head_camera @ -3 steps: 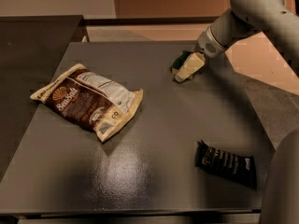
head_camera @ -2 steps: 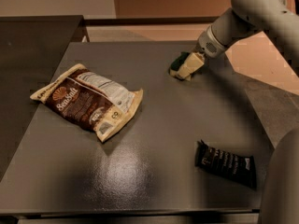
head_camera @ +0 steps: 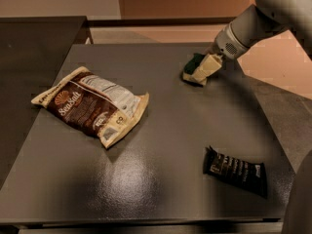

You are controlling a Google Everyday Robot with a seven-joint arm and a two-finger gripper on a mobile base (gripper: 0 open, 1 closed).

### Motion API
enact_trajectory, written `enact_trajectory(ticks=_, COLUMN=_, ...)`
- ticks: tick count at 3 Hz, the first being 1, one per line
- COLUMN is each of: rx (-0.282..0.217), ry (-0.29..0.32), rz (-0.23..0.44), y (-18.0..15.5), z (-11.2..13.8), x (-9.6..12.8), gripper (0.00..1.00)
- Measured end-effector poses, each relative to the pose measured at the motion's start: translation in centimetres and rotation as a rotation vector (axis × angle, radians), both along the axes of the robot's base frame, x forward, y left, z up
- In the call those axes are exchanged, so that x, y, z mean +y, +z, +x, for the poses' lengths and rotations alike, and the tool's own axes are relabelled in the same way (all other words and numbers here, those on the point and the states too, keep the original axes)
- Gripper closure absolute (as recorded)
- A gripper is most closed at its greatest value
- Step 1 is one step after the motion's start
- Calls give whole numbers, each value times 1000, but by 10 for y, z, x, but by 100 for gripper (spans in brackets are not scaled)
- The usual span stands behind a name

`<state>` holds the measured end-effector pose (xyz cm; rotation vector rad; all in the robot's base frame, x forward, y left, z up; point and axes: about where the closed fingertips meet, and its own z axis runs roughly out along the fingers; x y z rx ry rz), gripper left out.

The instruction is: Move sponge near rxbar chocolate

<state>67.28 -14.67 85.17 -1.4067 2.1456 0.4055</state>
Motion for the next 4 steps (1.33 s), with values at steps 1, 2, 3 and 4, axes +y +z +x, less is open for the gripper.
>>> enact_trajectory(ticks=1, rx=8, ry=85, rz=9, y=11, z=-31, x=-11, gripper=100)
enact_trajectory(ticks=2, rx=22, ry=174, rz=16, y=25, z=-71, x=-13, gripper=100)
enact_trajectory(ticks=3, rx=43, ry=256, rz=3, y=33, z=-108, x=-14, gripper=100)
enact_trajectory(ticks=4, rx=65, ry=304, rz=10, y=36, z=-145, x=-12, gripper=100)
